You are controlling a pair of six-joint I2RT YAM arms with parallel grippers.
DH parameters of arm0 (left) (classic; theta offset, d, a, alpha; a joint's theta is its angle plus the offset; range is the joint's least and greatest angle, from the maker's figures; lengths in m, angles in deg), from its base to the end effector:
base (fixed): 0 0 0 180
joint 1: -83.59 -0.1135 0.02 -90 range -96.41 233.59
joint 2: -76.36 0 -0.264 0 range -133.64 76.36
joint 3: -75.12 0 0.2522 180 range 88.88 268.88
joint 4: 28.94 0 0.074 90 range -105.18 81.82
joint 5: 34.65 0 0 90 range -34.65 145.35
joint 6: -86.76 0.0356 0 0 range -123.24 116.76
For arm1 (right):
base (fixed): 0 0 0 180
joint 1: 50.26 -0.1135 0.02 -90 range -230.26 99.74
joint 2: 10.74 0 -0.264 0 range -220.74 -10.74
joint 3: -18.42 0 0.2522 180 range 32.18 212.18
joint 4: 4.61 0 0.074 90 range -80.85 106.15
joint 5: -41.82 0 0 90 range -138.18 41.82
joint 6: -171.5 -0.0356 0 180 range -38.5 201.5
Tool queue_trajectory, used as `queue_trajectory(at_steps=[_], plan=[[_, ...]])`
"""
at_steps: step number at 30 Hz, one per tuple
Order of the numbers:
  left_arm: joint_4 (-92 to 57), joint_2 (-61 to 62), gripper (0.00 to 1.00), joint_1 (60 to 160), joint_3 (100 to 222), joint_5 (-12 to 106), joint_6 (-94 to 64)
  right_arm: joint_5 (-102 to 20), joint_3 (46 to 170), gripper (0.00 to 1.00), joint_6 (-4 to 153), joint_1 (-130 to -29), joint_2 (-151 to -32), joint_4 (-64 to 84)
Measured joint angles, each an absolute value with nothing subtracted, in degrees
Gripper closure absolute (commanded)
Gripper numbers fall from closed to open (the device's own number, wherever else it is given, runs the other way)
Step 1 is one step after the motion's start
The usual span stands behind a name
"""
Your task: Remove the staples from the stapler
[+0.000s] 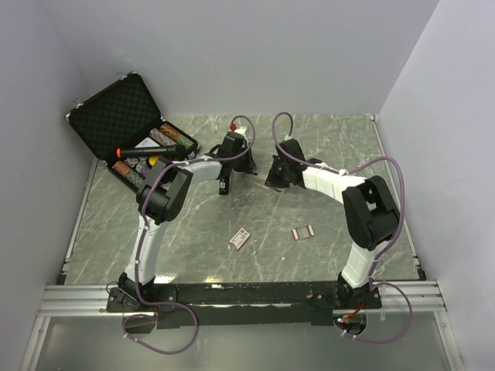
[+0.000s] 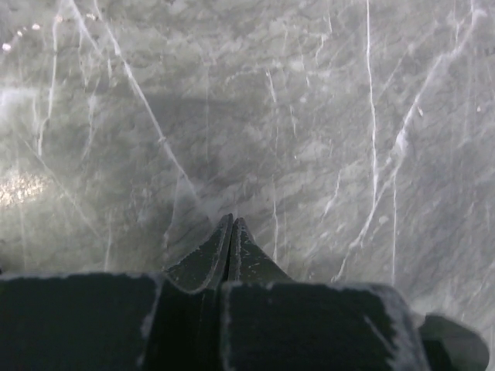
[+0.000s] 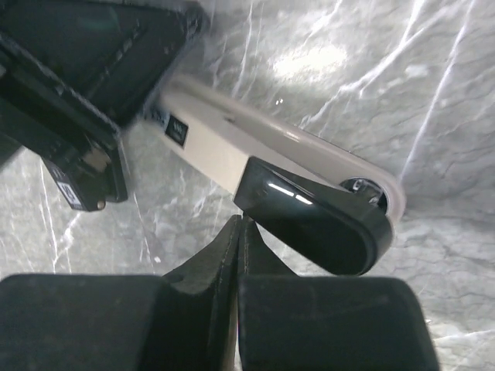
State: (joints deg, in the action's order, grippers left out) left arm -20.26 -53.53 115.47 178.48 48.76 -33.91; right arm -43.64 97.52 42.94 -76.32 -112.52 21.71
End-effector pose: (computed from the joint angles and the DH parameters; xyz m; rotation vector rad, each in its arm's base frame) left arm 0.4261 -0.2698 0.1404 0.0920 2.2775 -0.7251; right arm 0.3387 0.1688 0.1921 0.2367 2.5038 0.5868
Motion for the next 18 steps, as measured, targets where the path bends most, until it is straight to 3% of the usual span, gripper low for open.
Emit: queue_trajectory(at_steps=[18], plan=[[-21.18, -40.61, 0.99, 116.01, 160.58, 49.11, -35.84, -48.19, 99.64, 1.00, 44.14, -74.12, -116.04, 24.20]])
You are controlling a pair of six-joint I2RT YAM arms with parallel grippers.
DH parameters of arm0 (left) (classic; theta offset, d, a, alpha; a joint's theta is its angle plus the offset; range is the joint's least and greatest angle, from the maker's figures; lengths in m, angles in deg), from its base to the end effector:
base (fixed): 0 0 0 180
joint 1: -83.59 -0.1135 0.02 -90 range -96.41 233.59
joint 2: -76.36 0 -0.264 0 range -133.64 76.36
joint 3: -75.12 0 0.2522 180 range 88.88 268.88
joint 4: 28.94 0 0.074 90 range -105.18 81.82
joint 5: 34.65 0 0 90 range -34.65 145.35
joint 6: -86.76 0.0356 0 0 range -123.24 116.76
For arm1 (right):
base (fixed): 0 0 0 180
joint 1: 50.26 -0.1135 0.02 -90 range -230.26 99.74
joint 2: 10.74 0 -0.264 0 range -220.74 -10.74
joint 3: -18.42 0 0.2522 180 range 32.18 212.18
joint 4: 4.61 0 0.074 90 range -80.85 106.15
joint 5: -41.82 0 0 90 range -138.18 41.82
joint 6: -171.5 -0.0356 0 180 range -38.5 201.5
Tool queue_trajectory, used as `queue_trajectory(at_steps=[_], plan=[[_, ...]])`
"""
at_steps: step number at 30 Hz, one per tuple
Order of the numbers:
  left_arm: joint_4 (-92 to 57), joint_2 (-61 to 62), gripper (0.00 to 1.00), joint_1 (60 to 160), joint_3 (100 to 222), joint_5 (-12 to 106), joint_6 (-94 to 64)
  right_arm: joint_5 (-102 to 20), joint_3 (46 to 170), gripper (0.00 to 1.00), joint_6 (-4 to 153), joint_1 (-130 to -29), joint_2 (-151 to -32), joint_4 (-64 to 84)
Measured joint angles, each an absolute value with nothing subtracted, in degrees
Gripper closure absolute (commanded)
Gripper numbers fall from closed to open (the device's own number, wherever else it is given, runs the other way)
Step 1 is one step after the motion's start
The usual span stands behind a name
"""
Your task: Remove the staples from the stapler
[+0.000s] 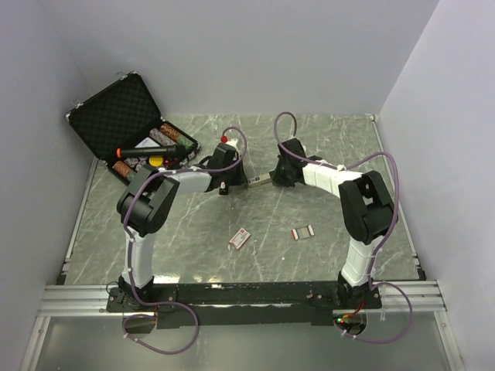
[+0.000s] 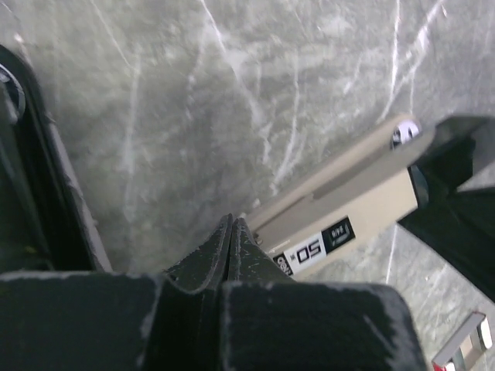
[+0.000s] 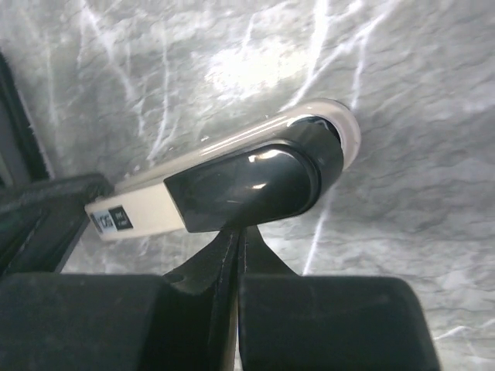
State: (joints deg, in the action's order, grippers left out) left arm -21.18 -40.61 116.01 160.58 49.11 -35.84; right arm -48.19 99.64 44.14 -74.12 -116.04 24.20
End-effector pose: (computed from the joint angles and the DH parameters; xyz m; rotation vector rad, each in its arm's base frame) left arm 0.3689 -0.2389 0.1477 0.0572 2.3550 -0.7083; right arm 0.3531 0.1561 0.1778 0.2998 2.5320 0.4356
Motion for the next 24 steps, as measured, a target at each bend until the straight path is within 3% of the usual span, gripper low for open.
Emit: queue_trajectory(at_steps=[18, 24], plan=[[-17.83, -33.72, 0.98, 121.48, 159.90, 51.40, -35.25, -50.44, 104.72, 1.00, 47.88, -69.55, -117.37, 26.41], [-15.87, -31.47, 0.63, 121.72, 160.18, 53.76, -33.17, -50.79, 100.93, 0.72, 48.03, -69.61, -113.04, 27.63]])
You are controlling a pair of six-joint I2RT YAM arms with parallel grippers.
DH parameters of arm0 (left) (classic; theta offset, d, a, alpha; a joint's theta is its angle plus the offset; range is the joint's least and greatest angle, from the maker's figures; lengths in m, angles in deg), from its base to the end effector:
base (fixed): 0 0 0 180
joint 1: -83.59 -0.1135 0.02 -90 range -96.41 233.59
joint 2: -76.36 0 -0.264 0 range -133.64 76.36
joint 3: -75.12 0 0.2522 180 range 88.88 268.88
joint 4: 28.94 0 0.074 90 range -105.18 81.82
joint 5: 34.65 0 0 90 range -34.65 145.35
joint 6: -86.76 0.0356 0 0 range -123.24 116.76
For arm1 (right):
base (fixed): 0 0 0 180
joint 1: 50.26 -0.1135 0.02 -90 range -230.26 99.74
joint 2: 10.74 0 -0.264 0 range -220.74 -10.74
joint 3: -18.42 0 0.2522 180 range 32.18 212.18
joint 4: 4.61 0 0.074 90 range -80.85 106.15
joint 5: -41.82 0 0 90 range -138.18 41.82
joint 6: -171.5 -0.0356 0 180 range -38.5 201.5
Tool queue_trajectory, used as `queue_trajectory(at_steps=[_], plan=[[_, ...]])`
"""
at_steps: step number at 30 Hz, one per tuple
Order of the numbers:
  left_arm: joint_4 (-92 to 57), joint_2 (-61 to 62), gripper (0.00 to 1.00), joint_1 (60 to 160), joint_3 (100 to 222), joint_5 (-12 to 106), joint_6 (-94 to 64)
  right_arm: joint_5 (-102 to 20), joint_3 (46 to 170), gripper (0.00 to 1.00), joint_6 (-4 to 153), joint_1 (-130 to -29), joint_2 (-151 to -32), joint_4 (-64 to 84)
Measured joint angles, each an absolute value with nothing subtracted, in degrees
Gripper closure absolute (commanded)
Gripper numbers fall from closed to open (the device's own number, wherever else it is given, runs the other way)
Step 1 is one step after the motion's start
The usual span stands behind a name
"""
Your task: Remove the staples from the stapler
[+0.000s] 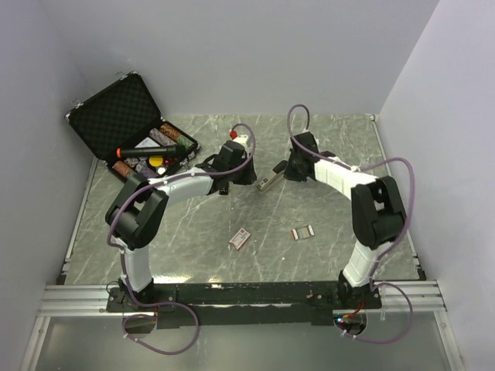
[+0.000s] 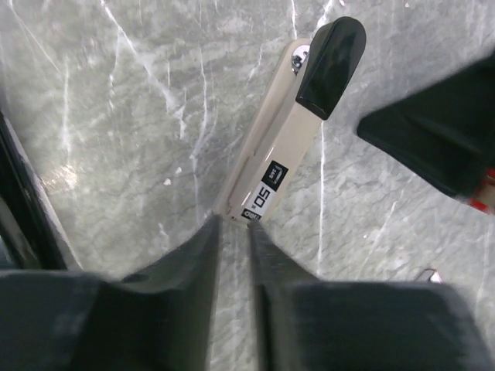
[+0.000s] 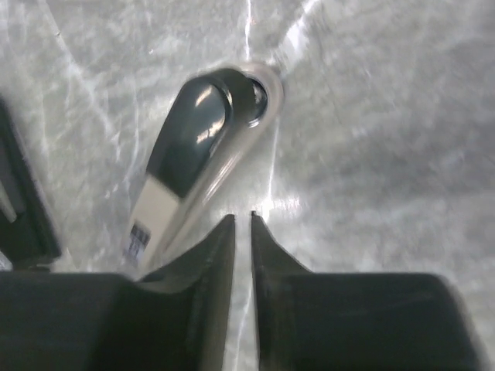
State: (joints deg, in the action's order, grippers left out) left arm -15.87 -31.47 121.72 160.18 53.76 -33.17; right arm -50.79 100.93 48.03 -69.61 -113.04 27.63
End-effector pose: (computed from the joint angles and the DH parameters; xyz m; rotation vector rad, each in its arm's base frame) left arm 0.3315 -0.2615 0.2030 0.1794 2.2768 -0.6797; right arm 0.3600 0.1247 0.1997 0.3278 2.4869 0.3327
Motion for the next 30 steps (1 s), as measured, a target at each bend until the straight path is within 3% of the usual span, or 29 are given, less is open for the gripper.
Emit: queue_trajectory(at_steps=[3, 12, 30], plan=[[-14.31, -31.47, 0.54, 121.72, 161.82, 53.90, -31.66, -51.45, 98.68, 0.63, 48.12, -69.61, -108.34, 28.40], [-13.59, -34.62, 0.26, 121.72, 170.00, 50.18, -25.02, -51.77, 94.05, 0.55, 49.06, -69.59, -93.22, 28.94], [-10.71, -49.22, 0.20, 121.72, 184.66, 39.23, -9.50, -44.19, 84.65, 0.50, 50.70, -69.61, -76.89, 29.75]])
